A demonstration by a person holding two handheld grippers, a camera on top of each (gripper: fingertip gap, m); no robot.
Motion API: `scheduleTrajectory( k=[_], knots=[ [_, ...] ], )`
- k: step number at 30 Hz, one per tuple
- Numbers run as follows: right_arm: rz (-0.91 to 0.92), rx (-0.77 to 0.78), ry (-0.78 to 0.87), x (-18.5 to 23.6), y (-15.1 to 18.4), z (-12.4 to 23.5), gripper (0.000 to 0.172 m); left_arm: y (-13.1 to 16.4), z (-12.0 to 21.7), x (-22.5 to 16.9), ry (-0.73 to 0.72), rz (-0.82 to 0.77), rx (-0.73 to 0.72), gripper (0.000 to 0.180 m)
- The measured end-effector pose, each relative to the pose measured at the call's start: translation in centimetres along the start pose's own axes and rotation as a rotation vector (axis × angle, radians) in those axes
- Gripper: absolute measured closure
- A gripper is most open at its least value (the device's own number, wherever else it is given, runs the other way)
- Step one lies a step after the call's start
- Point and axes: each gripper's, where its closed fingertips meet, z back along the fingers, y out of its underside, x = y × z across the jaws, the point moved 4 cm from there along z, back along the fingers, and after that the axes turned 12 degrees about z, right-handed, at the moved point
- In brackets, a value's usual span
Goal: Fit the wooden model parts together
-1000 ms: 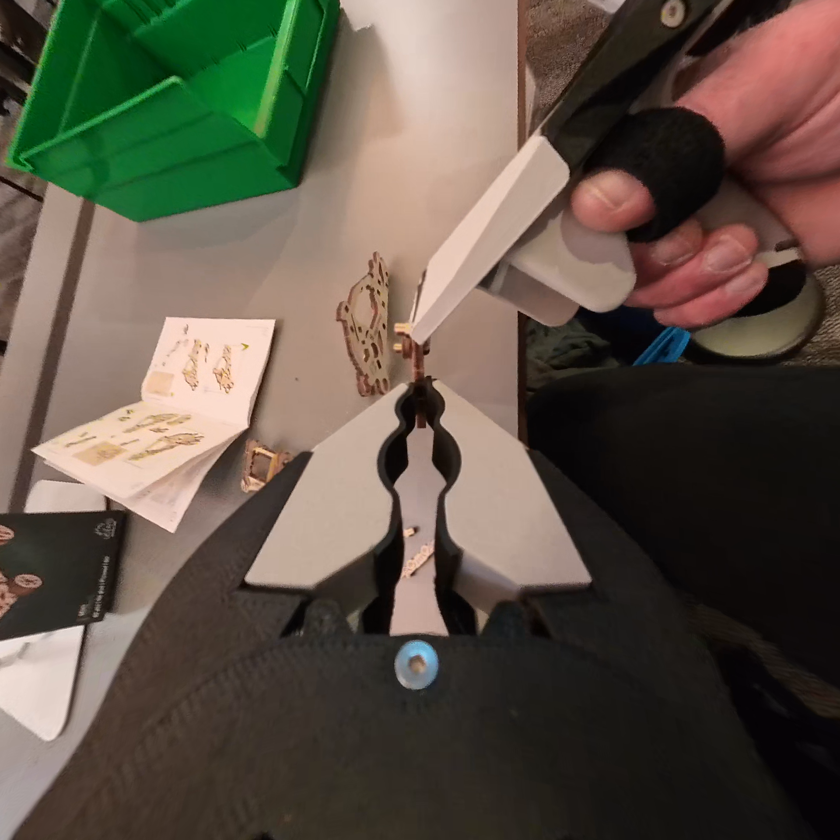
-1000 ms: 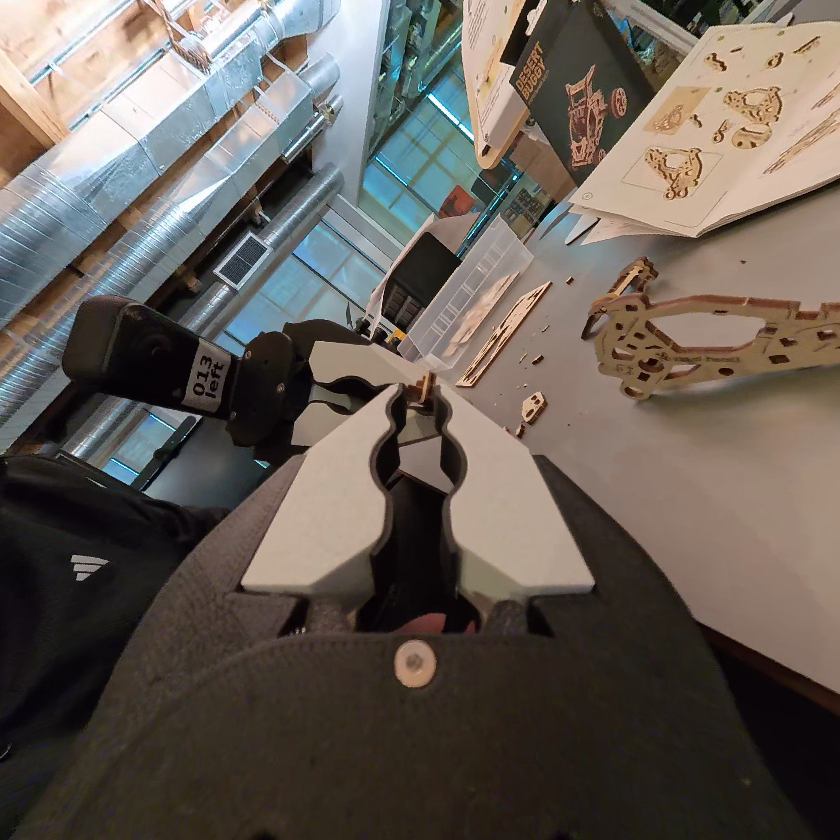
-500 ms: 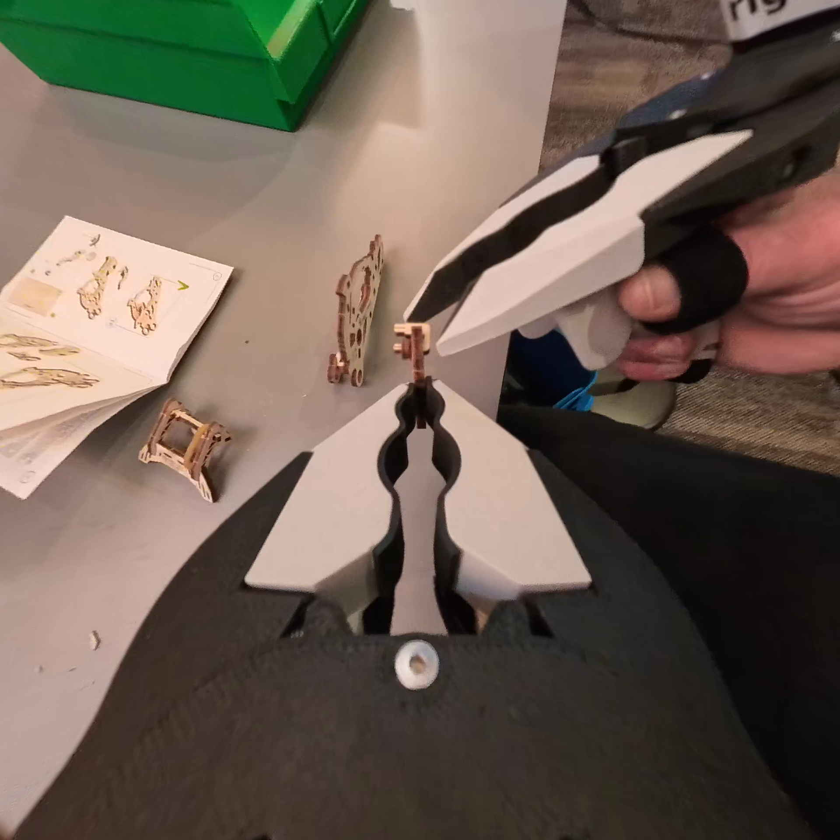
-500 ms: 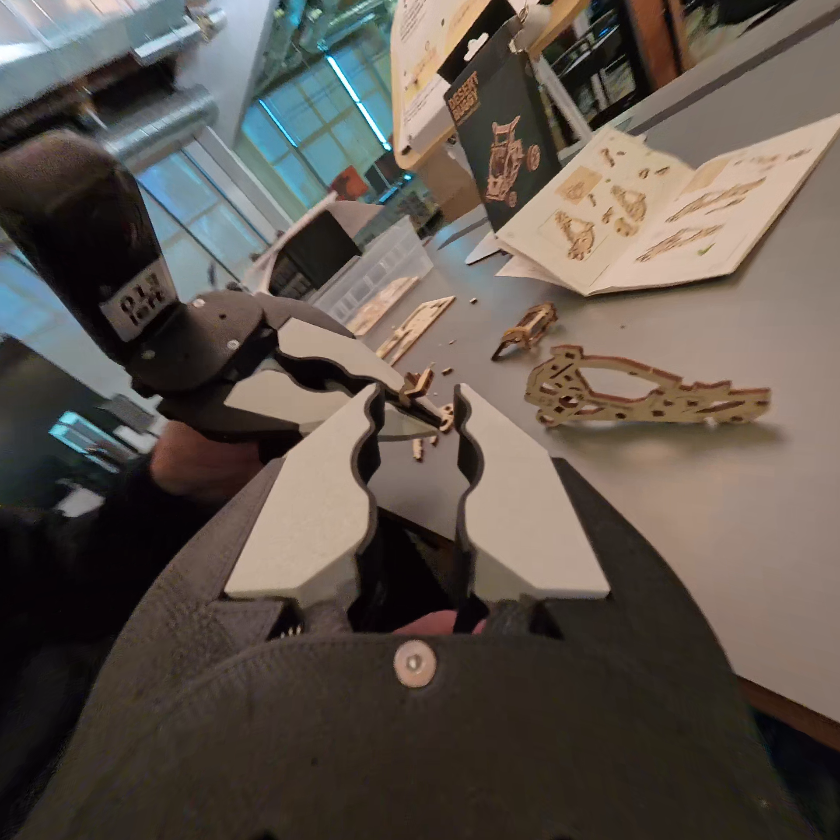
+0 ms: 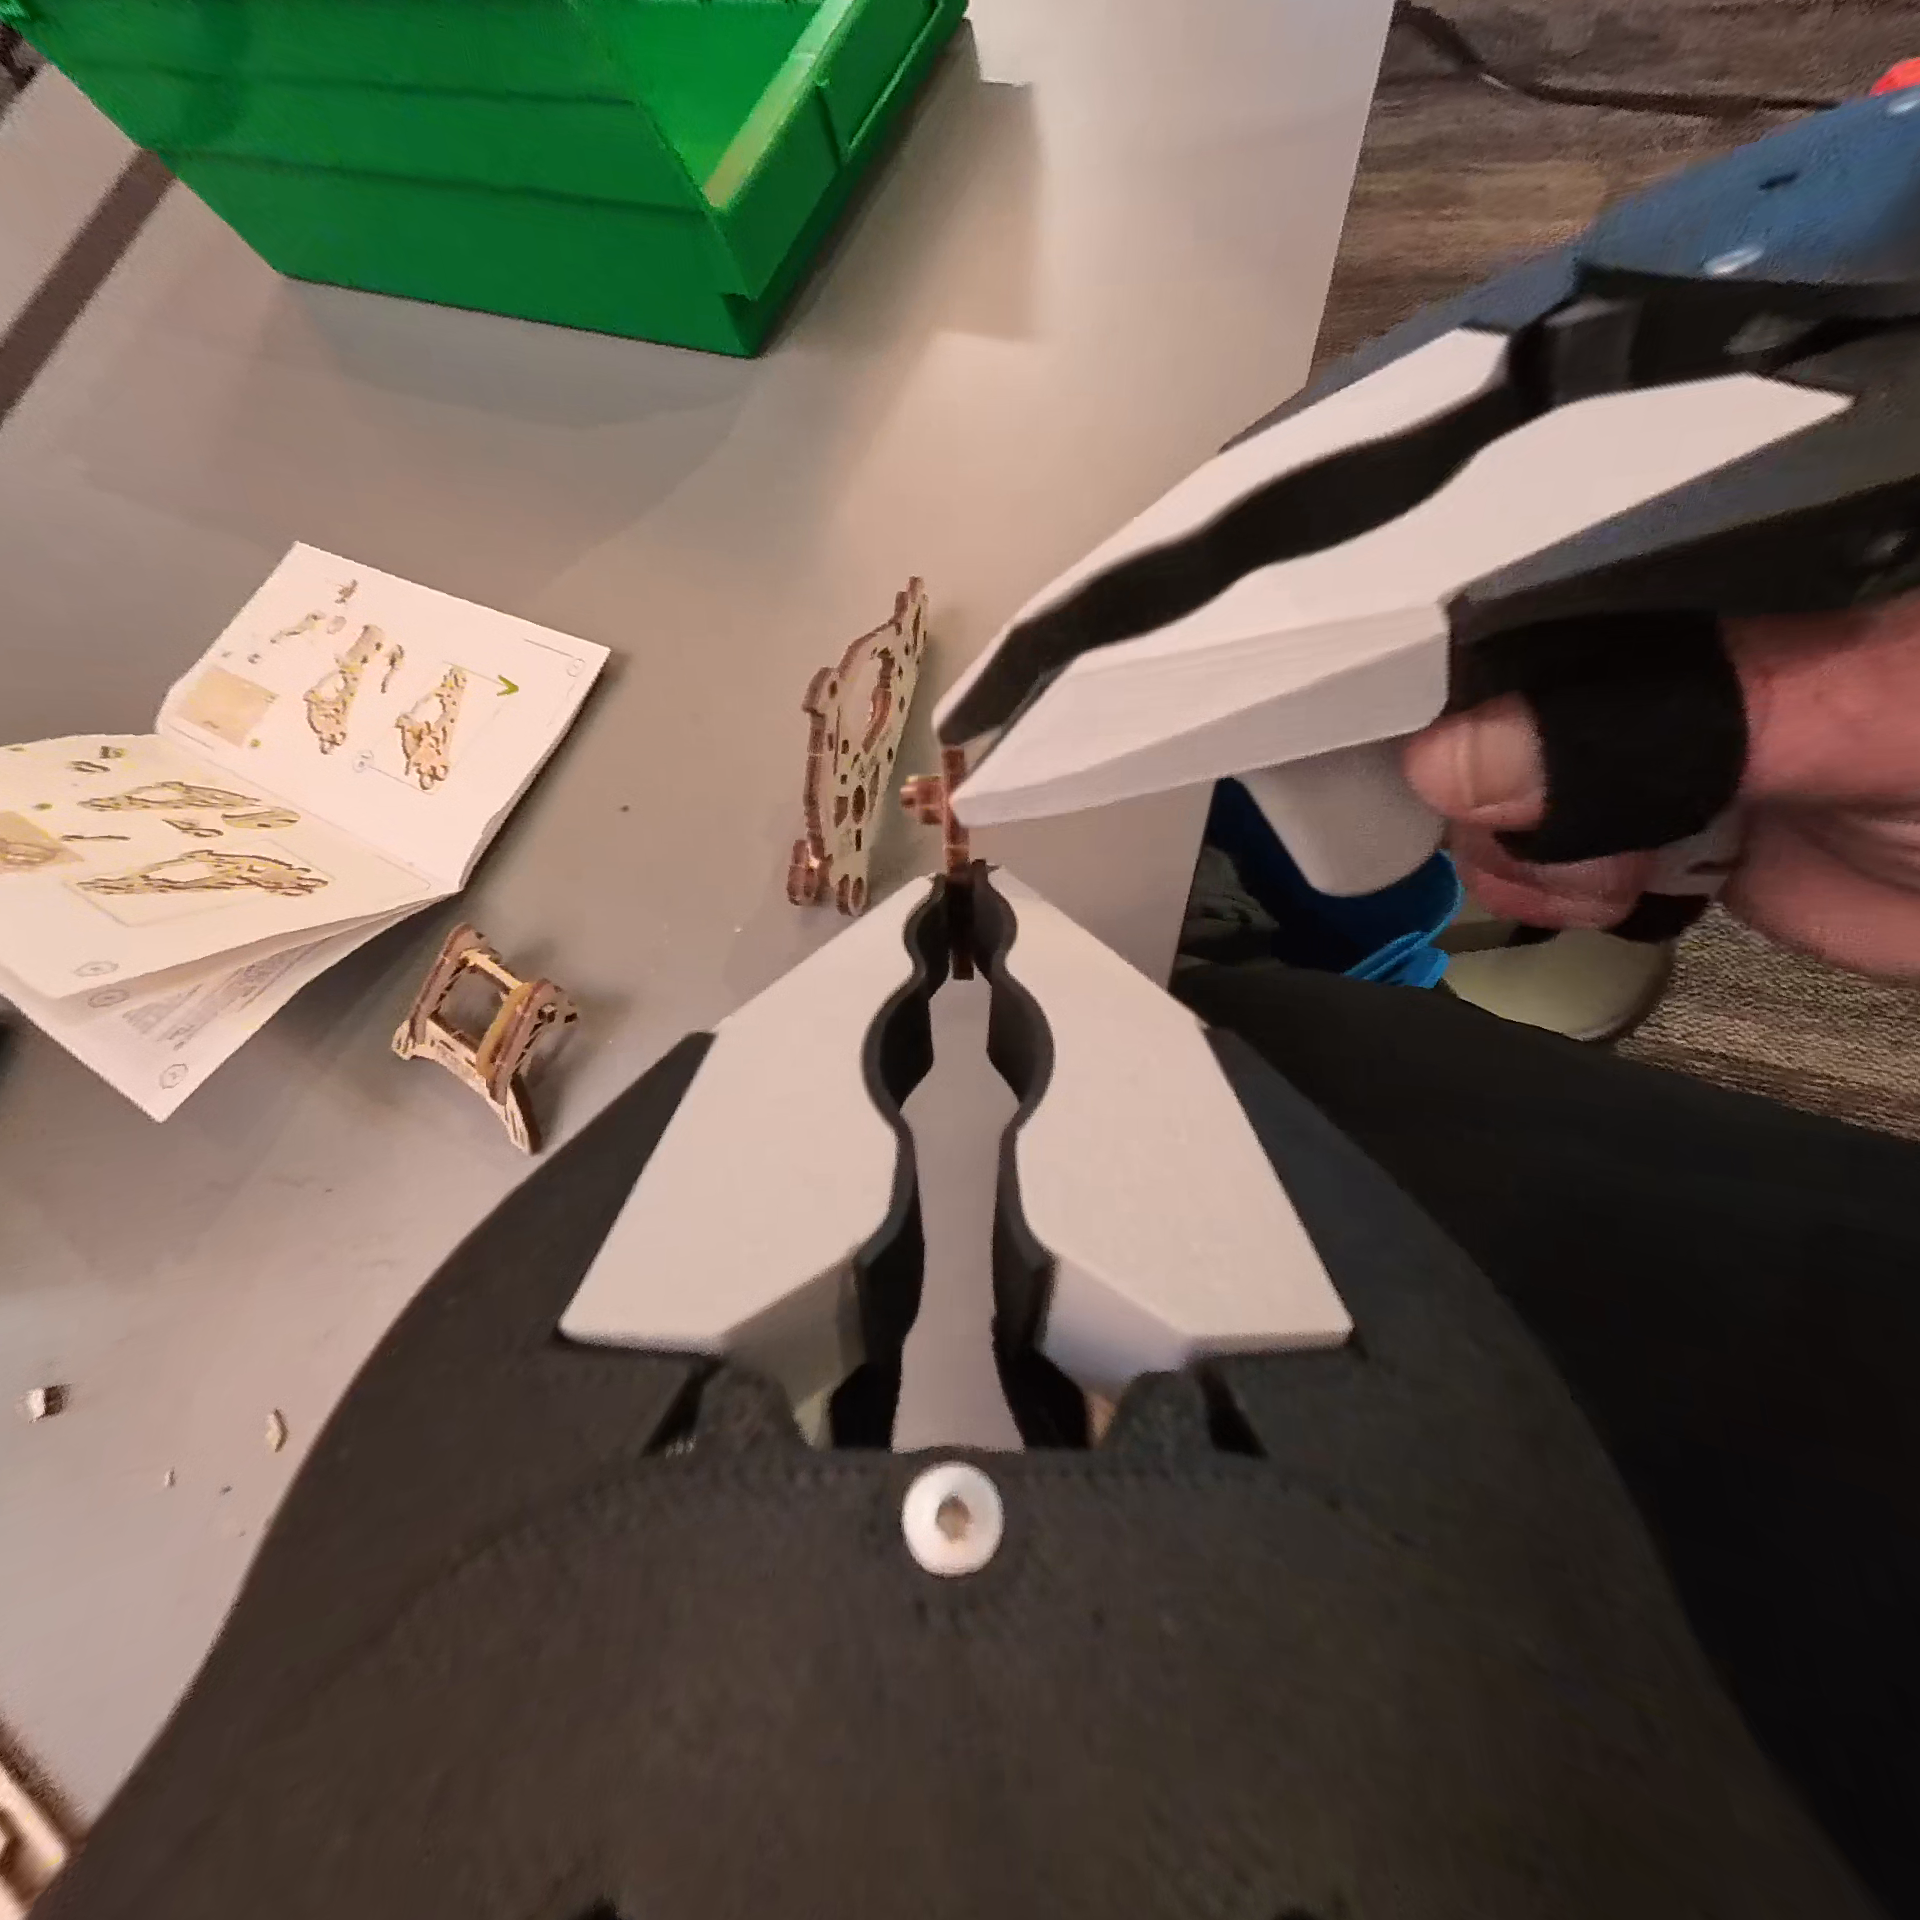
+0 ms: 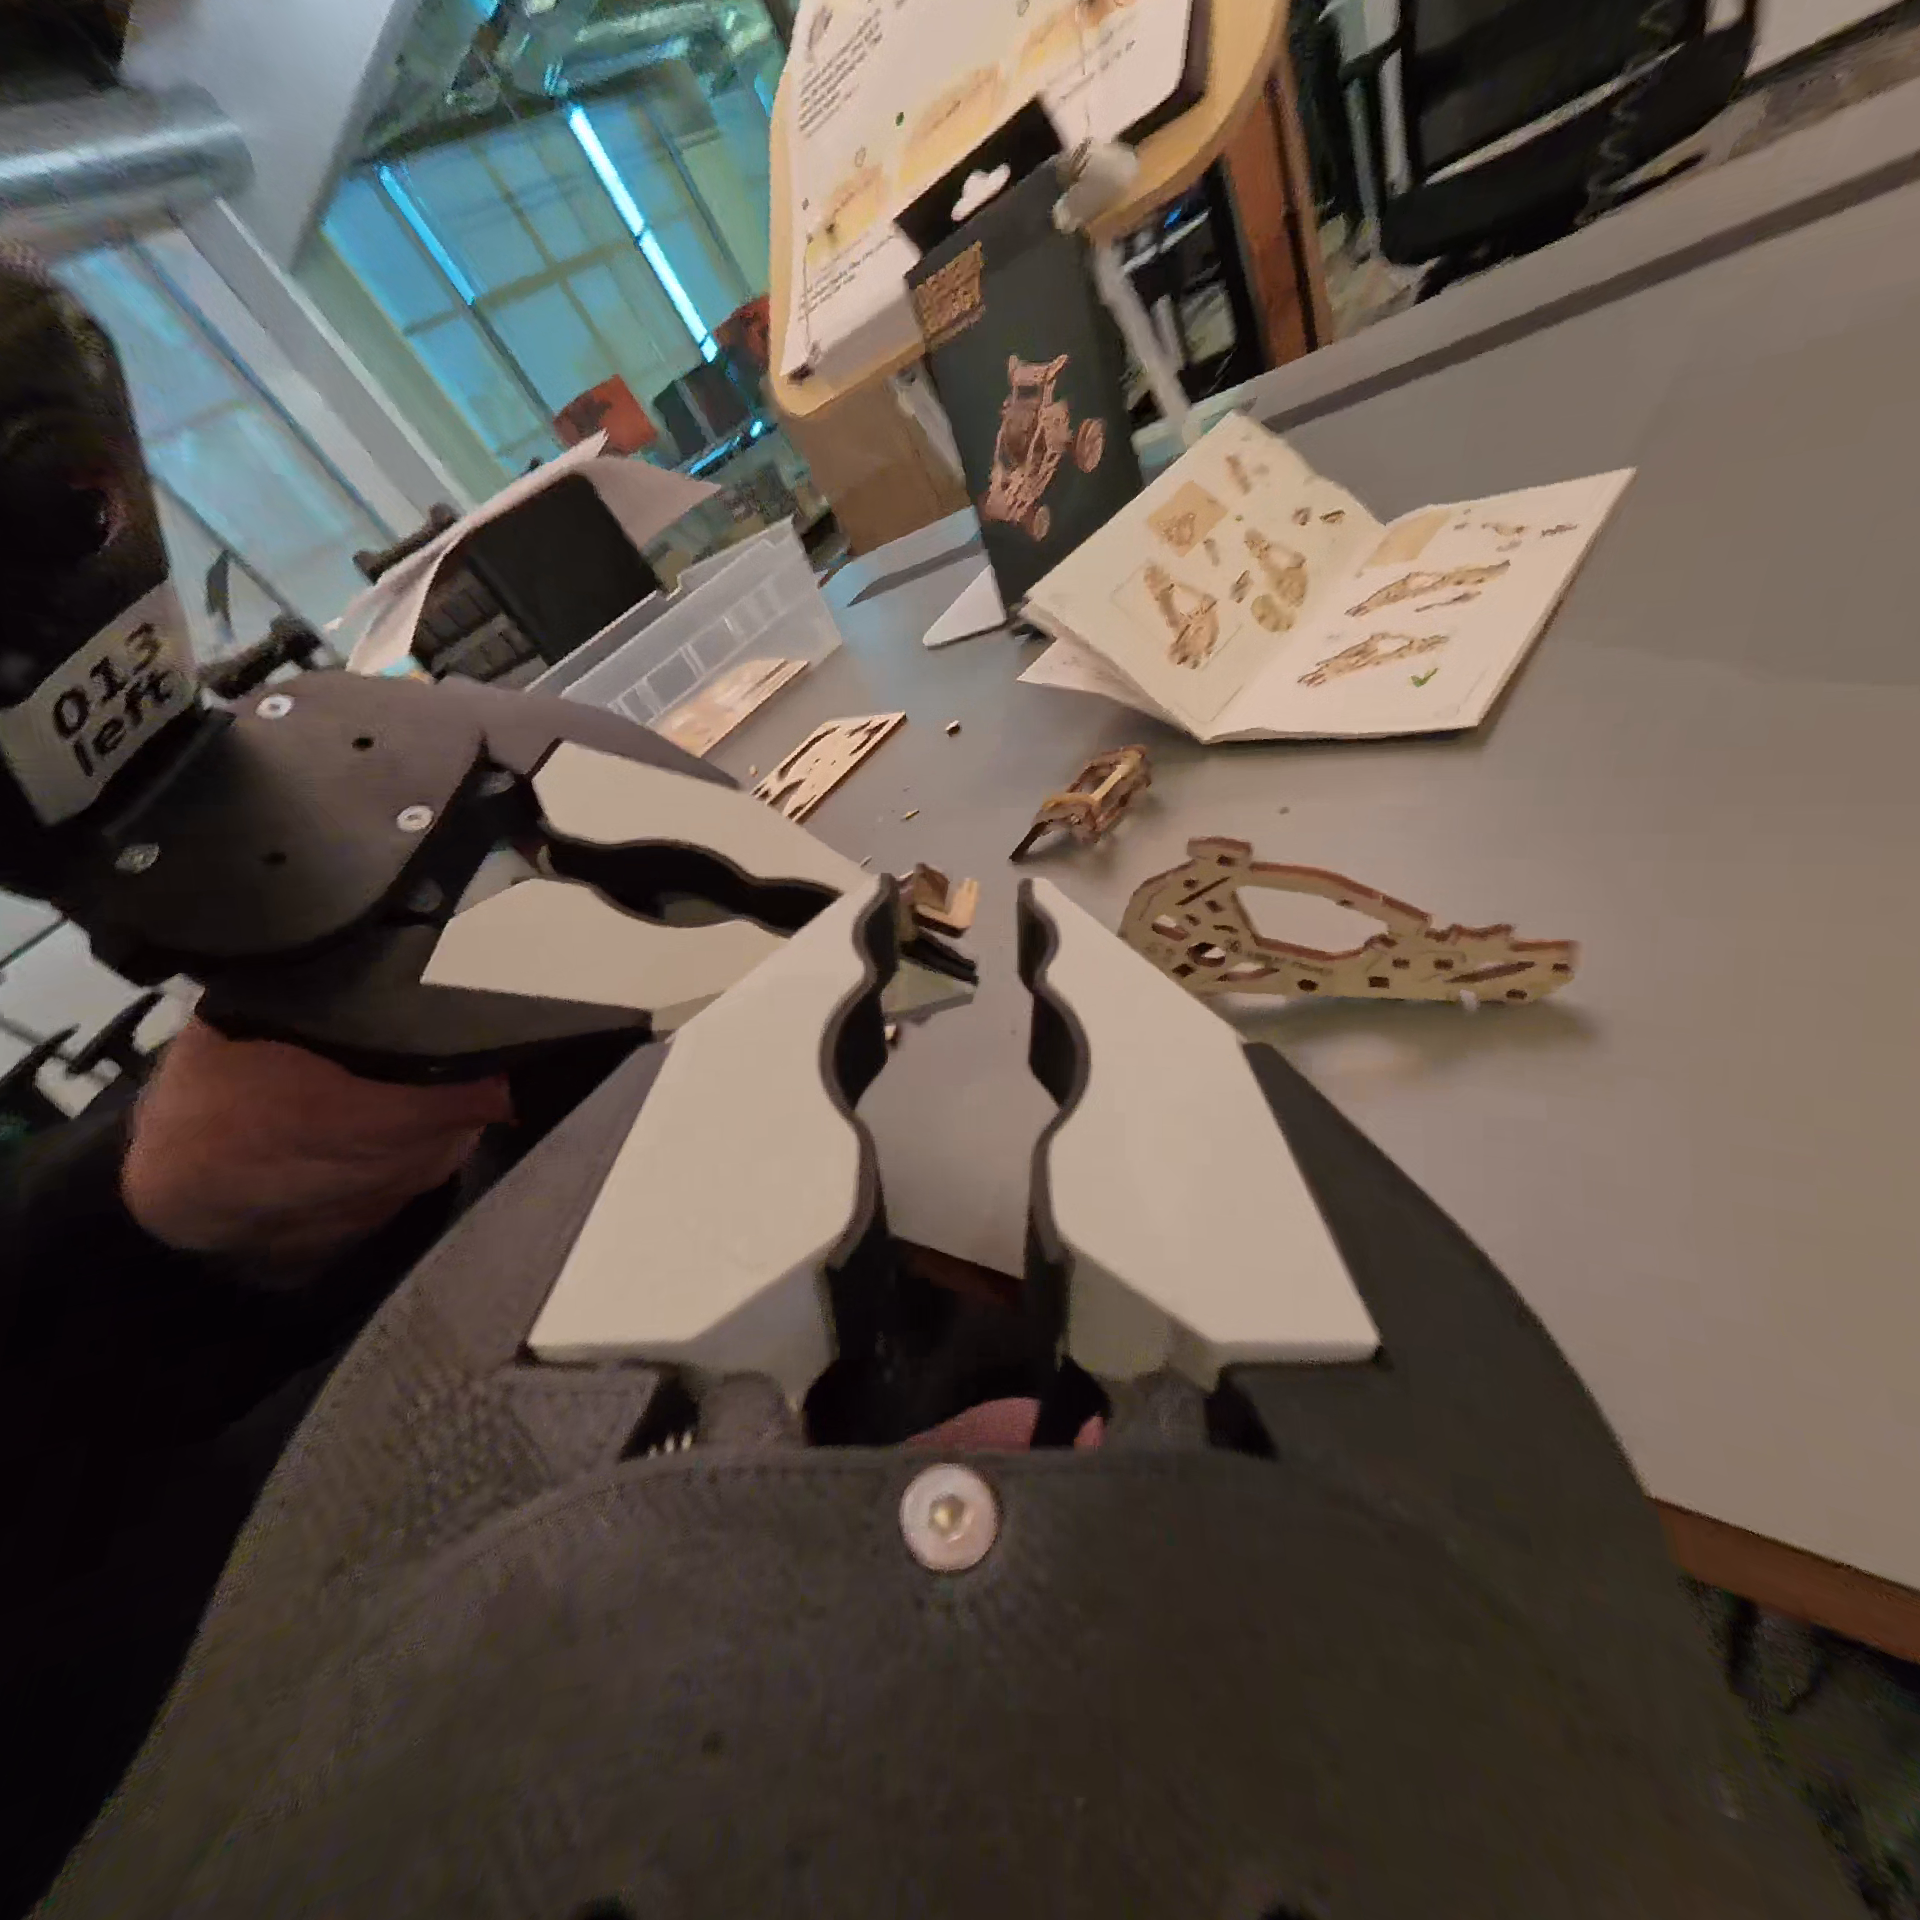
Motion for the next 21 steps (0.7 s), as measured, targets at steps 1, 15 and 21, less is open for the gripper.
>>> scheduleTrajectory(
  k=[1, 15, 21],
  knots=[
    [-0.002, -0.013, 0.021, -0.3, -0.1, 0.2, 0.151, -0.1, 0.0, 0.0, -0.010, -0.003, -0.011, 0.179],
    [-0.287, -0.140, -0.137, 0.0, -0.5, 0.4, 0.158, -1.0, 0.2, -0.5, -0.108, -0.104, -0.079, 0.179],
    [-0.275, -0.139, -0.132, -0.3, -0.6, 0.6, 0.163, -0.8, -0.1, -0.7, -0.110, -0.099, -0.081, 0.179]
  ],
)
